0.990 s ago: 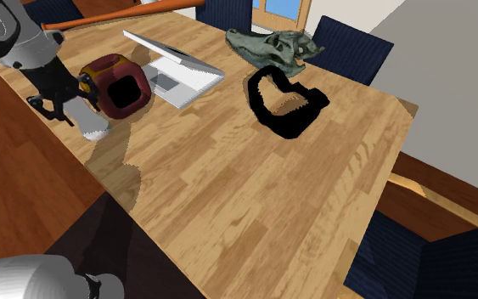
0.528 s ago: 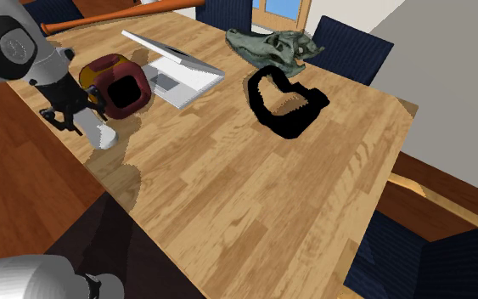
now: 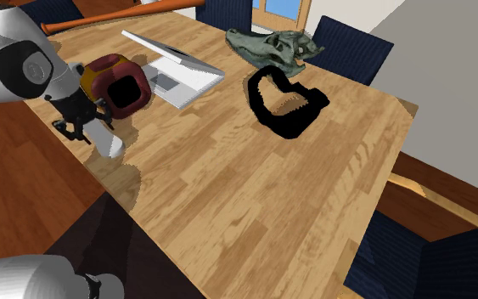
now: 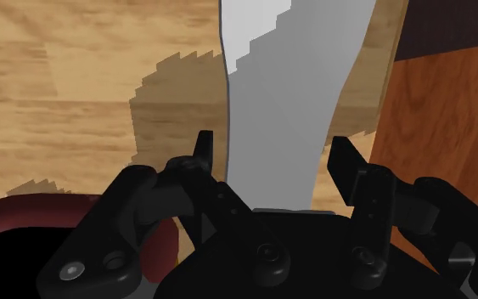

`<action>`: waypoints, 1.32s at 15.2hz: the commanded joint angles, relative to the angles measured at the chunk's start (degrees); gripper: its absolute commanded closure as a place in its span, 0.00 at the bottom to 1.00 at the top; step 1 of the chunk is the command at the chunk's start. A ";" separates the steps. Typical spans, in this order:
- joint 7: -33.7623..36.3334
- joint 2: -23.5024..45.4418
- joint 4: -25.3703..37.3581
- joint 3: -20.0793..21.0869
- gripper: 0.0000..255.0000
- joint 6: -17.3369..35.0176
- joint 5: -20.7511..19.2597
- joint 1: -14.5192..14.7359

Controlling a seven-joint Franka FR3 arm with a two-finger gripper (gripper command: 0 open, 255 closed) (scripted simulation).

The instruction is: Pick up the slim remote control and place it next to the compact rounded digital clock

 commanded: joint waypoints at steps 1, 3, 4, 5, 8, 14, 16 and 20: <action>0.11 0.93 -0.88 0.03 1.00 1.87 0.00 0.03; 0.14 1.94 -1.66 0.00 1.00 3.65 -0.02 0.03; 0.15 2.47 -2.03 -0.02 1.00 4.55 -0.03 0.03; 0.17 3.01 -2.38 -0.03 1.00 5.45 -0.04 0.02; 0.19 4.02 -2.99 -0.06 1.00 7.06 -0.06 0.02; 0.19 4.03 -2.98 -0.06 1.00 7.06 -0.06 0.02; 0.19 4.03 -2.98 -0.06 0.00 7.06 -0.06 0.02; 0.19 4.03 -2.98 -0.06 0.00 7.06 -0.06 0.01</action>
